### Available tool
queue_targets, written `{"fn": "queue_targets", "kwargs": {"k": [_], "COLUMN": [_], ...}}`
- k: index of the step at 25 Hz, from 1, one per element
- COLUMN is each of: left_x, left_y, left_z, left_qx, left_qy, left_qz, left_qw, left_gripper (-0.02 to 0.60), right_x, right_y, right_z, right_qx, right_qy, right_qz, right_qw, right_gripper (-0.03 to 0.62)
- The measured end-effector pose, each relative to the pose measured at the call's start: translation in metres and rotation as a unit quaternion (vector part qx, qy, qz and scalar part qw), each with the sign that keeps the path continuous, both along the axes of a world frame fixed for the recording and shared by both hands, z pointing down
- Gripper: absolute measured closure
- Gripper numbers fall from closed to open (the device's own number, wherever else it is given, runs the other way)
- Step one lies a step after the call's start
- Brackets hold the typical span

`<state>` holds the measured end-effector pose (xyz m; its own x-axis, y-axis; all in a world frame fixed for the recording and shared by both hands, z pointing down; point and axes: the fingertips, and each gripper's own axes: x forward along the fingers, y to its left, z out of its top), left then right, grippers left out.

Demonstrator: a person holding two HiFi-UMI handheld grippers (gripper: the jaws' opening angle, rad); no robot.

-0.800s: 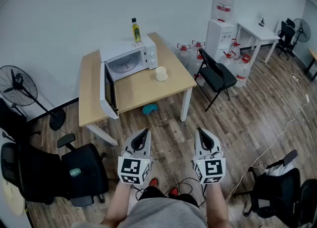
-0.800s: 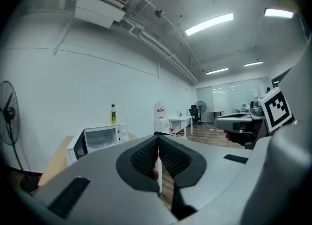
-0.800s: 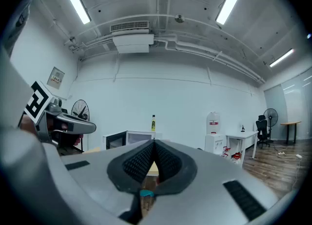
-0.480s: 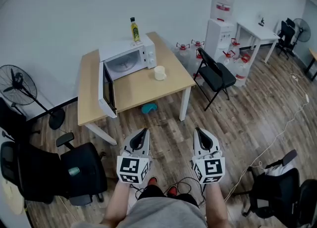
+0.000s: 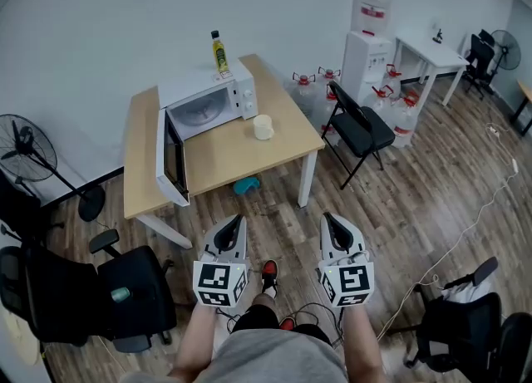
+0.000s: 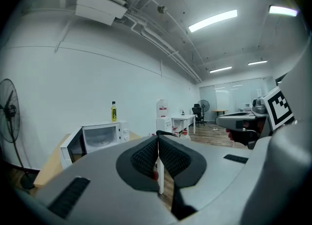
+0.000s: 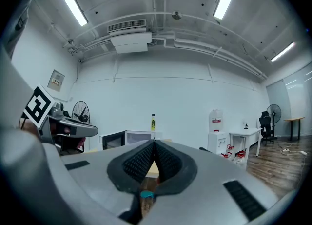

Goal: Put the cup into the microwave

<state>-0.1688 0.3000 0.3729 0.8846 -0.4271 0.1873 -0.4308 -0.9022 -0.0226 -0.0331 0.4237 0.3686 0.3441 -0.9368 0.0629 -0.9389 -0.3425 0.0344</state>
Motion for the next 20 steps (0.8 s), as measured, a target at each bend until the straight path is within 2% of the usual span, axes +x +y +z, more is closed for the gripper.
{"fn": "queue_targets", "kwargs": {"k": [5, 11, 20], "left_x": [0.032, 0.085, 0.152], "left_y": [-0.043, -0.115, -0.226], "left_z": [0.006, 0.002, 0.020], "left_qx": [0.000, -0.002, -0.022], "left_qy": [0.003, 0.005, -0.017], "left_qz": [-0.006, -0.014, -0.035], "left_qw": [1.0000, 0.9999, 0.9990], "left_gripper": [0.557, 0.557, 0.557], "right_x": [0.032, 0.085, 0.149], "right_y": [-0.043, -0.119, -0.245], "right_z": [0.007, 0.007, 0.023], "right_qx": [-0.001, -0.001, -0.017], "right_qy": [0.001, -0.002, -0.019], "right_qz": [-0.006, -0.016, -0.050], "right_qw": [1.000, 1.000, 0.998], "right_gripper": [0.577, 0.578, 0.577]}}
